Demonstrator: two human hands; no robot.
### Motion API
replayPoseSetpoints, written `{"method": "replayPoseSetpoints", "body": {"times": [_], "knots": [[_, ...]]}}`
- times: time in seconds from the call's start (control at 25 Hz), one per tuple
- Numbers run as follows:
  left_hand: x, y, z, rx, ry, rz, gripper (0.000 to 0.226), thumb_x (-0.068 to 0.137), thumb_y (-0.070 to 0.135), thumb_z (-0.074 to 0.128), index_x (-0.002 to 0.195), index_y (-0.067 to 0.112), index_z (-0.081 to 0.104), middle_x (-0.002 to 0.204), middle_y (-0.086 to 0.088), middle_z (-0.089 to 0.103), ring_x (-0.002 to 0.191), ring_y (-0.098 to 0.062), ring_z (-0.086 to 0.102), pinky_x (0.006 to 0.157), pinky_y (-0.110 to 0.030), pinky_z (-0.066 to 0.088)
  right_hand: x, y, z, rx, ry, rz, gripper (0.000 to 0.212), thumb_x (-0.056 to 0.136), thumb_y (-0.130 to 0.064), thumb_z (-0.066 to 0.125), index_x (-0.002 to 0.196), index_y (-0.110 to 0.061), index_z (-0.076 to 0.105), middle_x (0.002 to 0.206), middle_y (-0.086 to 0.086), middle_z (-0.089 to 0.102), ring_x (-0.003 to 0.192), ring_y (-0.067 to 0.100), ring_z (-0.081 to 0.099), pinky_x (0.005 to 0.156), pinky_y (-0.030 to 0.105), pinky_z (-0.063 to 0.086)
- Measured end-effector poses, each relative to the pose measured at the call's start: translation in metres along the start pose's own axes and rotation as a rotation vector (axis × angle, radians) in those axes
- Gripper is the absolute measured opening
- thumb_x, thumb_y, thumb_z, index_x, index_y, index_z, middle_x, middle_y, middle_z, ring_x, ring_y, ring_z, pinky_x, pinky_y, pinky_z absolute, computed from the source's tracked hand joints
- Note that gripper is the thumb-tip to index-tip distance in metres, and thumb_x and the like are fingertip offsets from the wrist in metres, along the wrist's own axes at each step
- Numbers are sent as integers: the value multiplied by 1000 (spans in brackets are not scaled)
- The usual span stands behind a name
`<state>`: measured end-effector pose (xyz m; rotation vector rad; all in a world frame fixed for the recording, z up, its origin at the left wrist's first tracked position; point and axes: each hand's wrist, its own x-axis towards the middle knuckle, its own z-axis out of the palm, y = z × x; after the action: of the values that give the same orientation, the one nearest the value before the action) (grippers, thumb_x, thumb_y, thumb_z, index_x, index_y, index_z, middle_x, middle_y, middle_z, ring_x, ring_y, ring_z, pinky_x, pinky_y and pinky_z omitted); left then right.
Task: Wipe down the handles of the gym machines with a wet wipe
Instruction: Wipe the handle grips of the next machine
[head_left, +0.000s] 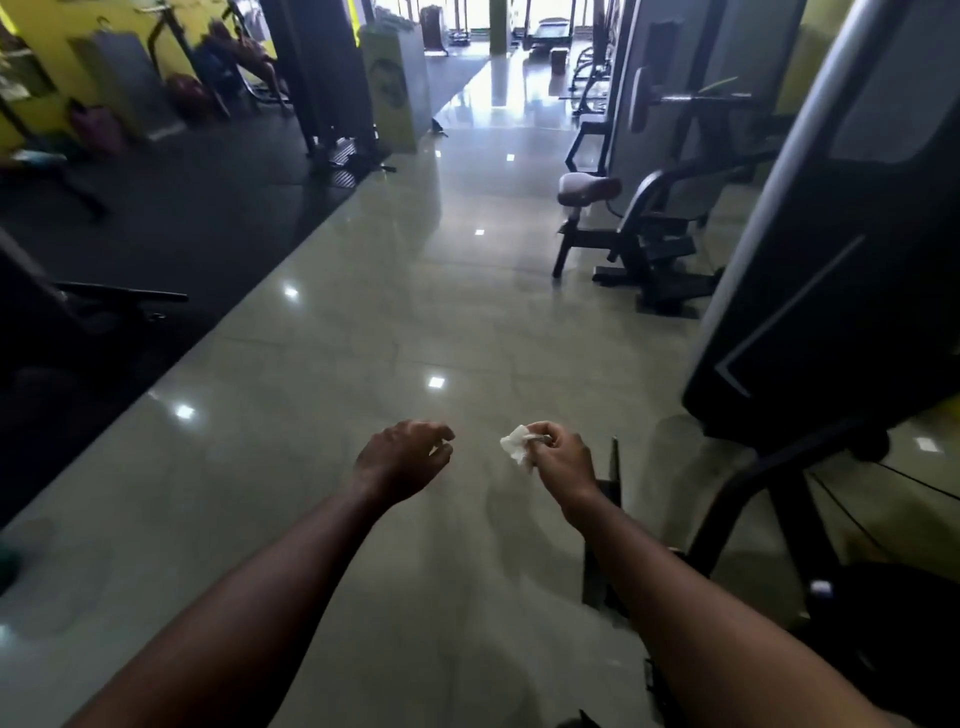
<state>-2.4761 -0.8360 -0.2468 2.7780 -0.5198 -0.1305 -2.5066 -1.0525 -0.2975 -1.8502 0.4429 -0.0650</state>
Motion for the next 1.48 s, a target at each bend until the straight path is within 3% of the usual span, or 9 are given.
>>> {"method": "replayPoseSetpoints", "body": {"times": [0.16, 0.36, 0.52, 0.6, 0.72, 0.96, 1.12, 1.32, 1.48], "knots": [[35, -83, -27, -31, 43, -72, 26, 93, 40, 58, 116, 33, 67, 109, 11, 71, 100, -17, 66, 83, -35, 53, 50, -38, 75, -105, -64, -68, 12, 92, -17, 57, 89, -17, 69, 79, 0, 68, 72, 16, 60, 66, 31, 47], [94, -194, -61, -48, 25, -245, 29, 93, 39, 57, 119, 30, 67, 113, 8, 71, 104, -20, 65, 86, -33, 51, 152, -90, 185, -74, -237, -111, 8, 87, -11, 62, 93, -14, 67, 81, 3, 68, 70, 17, 64, 64, 35, 56], [156, -297, -108, -42, 103, -419, 31, 94, 38, 56, 122, 28, 67, 115, 4, 71, 105, -22, 65, 86, -32, 51, 269, -136, 301, -159, -418, -220, 15, 76, -22, 60, 82, -8, 63, 73, 7, 68, 65, 14, 60, 63, 51, 58], [193, -336, -136, -41, 150, -492, 31, 94, 37, 56, 122, 27, 67, 114, 2, 71, 104, -22, 66, 85, -33, 52, 315, -176, 344, -146, -441, -244, 10, 78, -19, 59, 77, -10, 62, 65, 0, 61, 60, 13, 54, 58, 42, 55], [267, -383, -172, -64, 196, -514, 30, 93, 37, 58, 119, 28, 68, 112, 1, 72, 102, -22, 67, 85, -34, 53, 384, -235, 382, -65, -412, -231, 6, 85, -15, 61, 85, -17, 66, 70, 2, 65, 54, 12, 54, 47, 24, 45], [460, -476, -204, -63, 164, -372, 27, 93, 36, 59, 116, 28, 68, 111, 4, 72, 103, -22, 67, 85, -35, 52, 543, -281, 436, 43, -280, -176, 8, 80, -21, 67, 87, -18, 70, 79, 8, 71, 59, 15, 59, 53, 27, 49], [617, -515, -229, -32, 34, -140, 28, 93, 37, 60, 118, 29, 68, 110, 5, 73, 102, -21, 67, 85, -35, 53, 650, -298, 445, 160, -129, -89, 17, 80, -13, 63, 88, -20, 76, 79, 0, 74, 70, 14, 66, 62, 31, 54], [805, -489, -239, -13, -41, 166, 27, 94, 35, 60, 119, 29, 68, 108, 4, 72, 102, -20, 66, 85, -33, 52, 755, -300, 392, 233, 181, 31, 6, 85, -10, 69, 88, -16, 70, 80, 6, 70, 67, 14, 62, 57, 29, 51], [953, -447, -212, -40, -73, 360, 25, 93, 36, 60, 116, 32, 69, 103, 6, 73, 97, -19, 68, 83, -35, 55, 866, -286, 343, 313, 388, 72, 13, 83, -3, 71, 80, -15, 66, 77, 9, 68, 69, 17, 63, 61, 29, 54]]}}
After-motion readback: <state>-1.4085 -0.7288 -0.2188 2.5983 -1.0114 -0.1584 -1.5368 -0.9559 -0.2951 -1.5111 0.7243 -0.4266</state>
